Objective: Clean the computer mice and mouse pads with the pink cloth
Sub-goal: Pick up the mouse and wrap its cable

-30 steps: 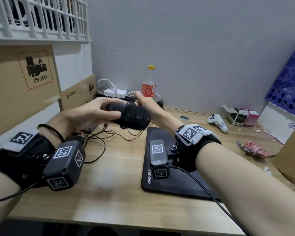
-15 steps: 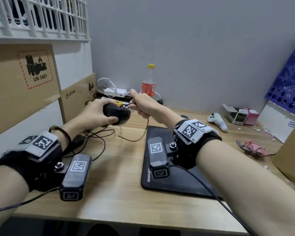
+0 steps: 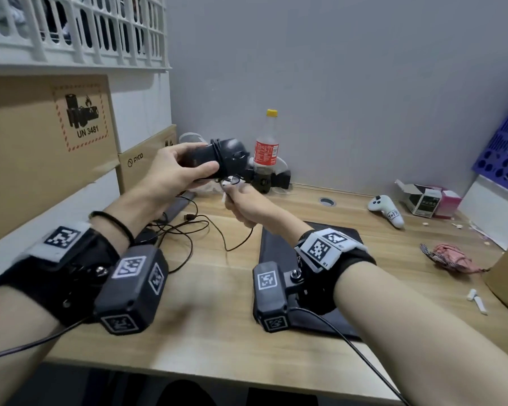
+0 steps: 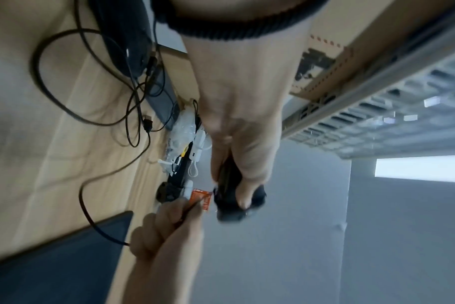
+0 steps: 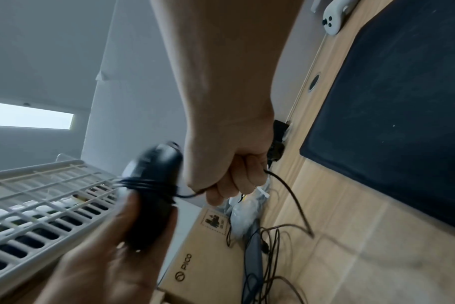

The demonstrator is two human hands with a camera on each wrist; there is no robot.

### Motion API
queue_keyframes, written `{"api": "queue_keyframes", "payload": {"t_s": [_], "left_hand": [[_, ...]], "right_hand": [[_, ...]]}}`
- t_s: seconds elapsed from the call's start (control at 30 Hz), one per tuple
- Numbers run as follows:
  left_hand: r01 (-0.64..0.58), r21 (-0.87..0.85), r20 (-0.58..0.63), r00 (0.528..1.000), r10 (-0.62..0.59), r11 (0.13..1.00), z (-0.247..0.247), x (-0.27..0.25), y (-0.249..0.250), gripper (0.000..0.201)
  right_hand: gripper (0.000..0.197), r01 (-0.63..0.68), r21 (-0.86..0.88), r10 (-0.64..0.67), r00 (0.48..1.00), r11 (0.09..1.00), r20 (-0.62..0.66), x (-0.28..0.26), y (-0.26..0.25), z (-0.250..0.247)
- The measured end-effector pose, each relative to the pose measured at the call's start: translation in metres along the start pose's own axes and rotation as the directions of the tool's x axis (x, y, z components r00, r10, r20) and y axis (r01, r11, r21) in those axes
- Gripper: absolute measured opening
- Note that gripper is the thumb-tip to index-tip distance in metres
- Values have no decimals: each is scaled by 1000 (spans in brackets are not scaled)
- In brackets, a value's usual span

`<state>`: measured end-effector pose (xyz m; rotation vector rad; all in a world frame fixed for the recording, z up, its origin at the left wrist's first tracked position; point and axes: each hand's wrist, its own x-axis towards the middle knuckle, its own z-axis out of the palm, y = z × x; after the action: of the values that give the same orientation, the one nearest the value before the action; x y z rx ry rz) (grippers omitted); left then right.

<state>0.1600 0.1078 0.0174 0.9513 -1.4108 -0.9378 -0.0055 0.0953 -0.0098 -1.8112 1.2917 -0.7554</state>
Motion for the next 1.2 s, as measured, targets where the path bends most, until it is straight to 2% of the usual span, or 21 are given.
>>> {"api": "queue_keyframes", "payload": {"t_s": [0.03, 0.1, 0.13, 0.2, 0.27, 0.33, 0.4, 0.5, 0.6, 0.67, 0.73, 0.8, 0.83, 0.9, 0.93, 0.97, 1.0, 1.03, 1.07, 1.1, 1.2], "left_hand": [[-16, 173, -103, 994, 34, 985, 1, 3, -7, 44], [-22, 411, -152, 984, 92, 911, 0, 5, -22, 46], [-23, 477, -115, 989, 88, 879, -2, 5, -28, 47], [-54, 570, 47, 998, 33, 820, -8, 0, -32, 47], [-115, 629, 254, 965, -63, 768, -16, -5, -30, 46], [-125, 591, 413, 896, -165, 797, -23, -12, -22, 44], [-80, 472, 498, 846, -190, 878, -24, -20, -12, 41], [69, 202, 561, 809, -173, 977, -25, -27, -1, 38], [113, 84, 590, 795, -140, 990, -28, -30, -1, 42], [119, 11, 579, 809, -104, 993, -30, -30, -3, 59], [125, -108, 540, 840, -47, 986, -32, -29, -5, 76], [110, -201, 482, 876, 1, 973, -29, -27, -7, 64], [96, -226, 424, 906, 9, 970, -26, -25, -8, 54], [62, -223, 237, 972, -8, 973, -16, -17, -11, 42], [18, -149, 96, 995, -3, 989, -11, -13, -13, 40], [-26, -9, -73, 997, 26, 1000, -5, -9, -15, 40], [-40, 154, -220, 973, 74, 987, -1, -5, -18, 40], [-32, 302, -301, 945, 127, 953, 2, -4, -20, 42], [-23, 411, -311, 936, 164, 911, 4, -3, -23, 43], [-31, 490, -273, 944, 187, 871, 4, -3, -27, 44], [-140, 682, -41, 972, 229, 718, 1, -4, -38, 48]], "right_hand": [[49, 12, -12, -12, 999, 1000, 42, -2, -3, 4], [52, 54, -78, -49, 997, 995, 66, -2, -10, 7], [53, 76, -103, -69, 995, 992, 67, -2, -12, 6], [55, 113, -176, -110, 993, 978, 30, -1, -15, 1], [58, 127, -233, -137, 990, 964, -29, 2, -14, -5], [59, 125, -249, -148, 986, 960, -79, 6, -13, -9], [58, 122, -205, -148, 982, 971, -115, 8, -13, -12], [54, 158, -132, -171, 980, 979, -99, 4, -16, -11], [53, 151, -132, -169, 975, 980, -146, 7, -16, -4], [52, 151, -125, -174, 964, 981, -202, 10, -11, -2], [40, 194, -167, -226, 953, 967, -202, 8, -3, 0], [16, 226, -187, -264, 941, 956, -214, 9, 4, 2], [15, 200, -178, -237, 947, 964, -218, 8, 4, 3], [27, 126, -182, -161, 968, 975, -192, 6, -1, 7], [35, 114, -184, -144, 977, 976, -156, 5, -3, 9], [41, 121, -217, -150, 981, 969, -123, 3, -6, 10], [45, 138, -271, -167, 982, 953, -86, 1, -9, 10], [47, 155, -321, -179, 983, 934, -48, -1, -11, 11], [47, 169, -352, -187, 982, 921, -17, -3, -12, 12], [47, 173, -376, -186, 983, 911, 1, -3, -12, 12], [48, 161, -449, -185, 983, 879, -9, 0, -9, 6]]}}
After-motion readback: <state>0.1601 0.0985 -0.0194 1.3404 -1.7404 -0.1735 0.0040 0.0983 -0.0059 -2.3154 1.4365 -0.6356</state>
